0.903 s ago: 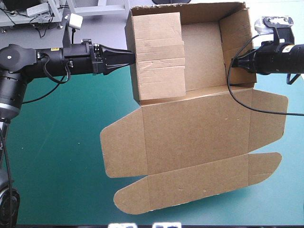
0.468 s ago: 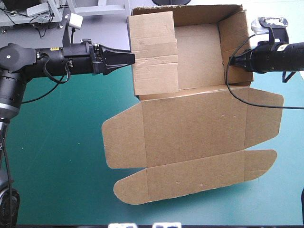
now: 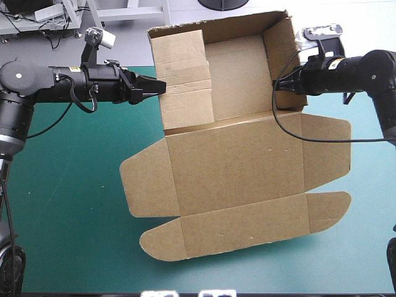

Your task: Fold the box

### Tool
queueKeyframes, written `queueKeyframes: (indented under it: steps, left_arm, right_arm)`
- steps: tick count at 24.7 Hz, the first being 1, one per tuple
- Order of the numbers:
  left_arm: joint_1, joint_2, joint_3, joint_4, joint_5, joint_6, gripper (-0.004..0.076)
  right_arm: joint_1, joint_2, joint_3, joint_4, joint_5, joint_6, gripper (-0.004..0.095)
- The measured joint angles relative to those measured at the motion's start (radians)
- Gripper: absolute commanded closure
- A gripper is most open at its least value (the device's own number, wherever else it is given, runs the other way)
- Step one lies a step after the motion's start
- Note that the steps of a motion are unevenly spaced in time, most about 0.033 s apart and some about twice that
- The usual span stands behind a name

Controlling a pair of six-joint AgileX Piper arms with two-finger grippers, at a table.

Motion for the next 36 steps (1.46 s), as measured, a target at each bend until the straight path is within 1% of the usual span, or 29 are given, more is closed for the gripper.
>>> queueKeyframes:
  steps: [4,8,9,11,14,16,17,20,24,25,29,32,36]
  left_arm:
    - [0.0,0.0,0.0,0.098,-0.048,-0.048,0.0437]
    - [0.0,0.0,0.0,0.143,-0.093,-0.081,0.0437]
    - [-0.002,0.0,0.0,0.166,-0.123,-0.096,0.0437]
    - [-0.003,0.0,0.0,0.19,-0.167,-0.127,0.0447]
    - [-0.004,0.008,0.0,0.208,-0.177,-0.15,0.0481]
    - [-0.004,0.028,0.0,0.212,-0.177,-0.169,0.0599]
    - [-0.004,0.037,0.0,0.215,-0.177,-0.174,0.0737]
    - [-0.005,0.066,0.0,0.269,-0.183,-0.188,0.0734]
    - [-0.054,0.083,0.0,0.381,-0.17,-0.245,0.0734]
    - [-0.07,0.097,0.0,0.416,-0.145,-0.274,0.0734]
    - [-0.101,0.16,0.0,0.502,-0.09,-0.331,0.0734]
    - [-0.122,0.215,0.001,0.571,-0.058,-0.368,0.0734]
    - [-0.139,0.287,0.001,0.658,-0.025,-0.406,0.0734]
  right_arm:
    - [0.026,0.003,0.0,-0.002,-0.011,0.014,0.0906]
    - [0.033,0.003,0.0,0.001,-0.012,0.025,0.0906]
    - [0.038,0.003,0.0,0.011,-0.012,0.028,0.0906]
    - [0.039,0.003,0.0,0.034,-0.012,0.031,0.0906]
    - [0.039,0.003,0.0,0.051,-0.012,0.032,0.0906]
    - [0.039,0.003,0.0,0.055,-0.01,0.032,0.0906]
    - [0.039,0.003,0.0,0.055,-0.008,0.032,0.0906]
    - [0.039,0.003,0.0,0.054,0.009,0.047,0.0906]
    - [0.039,0.035,0.0,0.01,0.076,0.128,0.0906]
    - [0.039,0.06,0.0,0.002,0.113,0.15,0.0906]
    - [0.049,0.144,0.001,-0.012,0.162,0.178,0.0906]
    - [0.081,0.22,0.015,-0.044,0.169,0.195,0.0906]
    - [0.161,0.333,0.02,-0.131,0.169,0.225,0.0906]
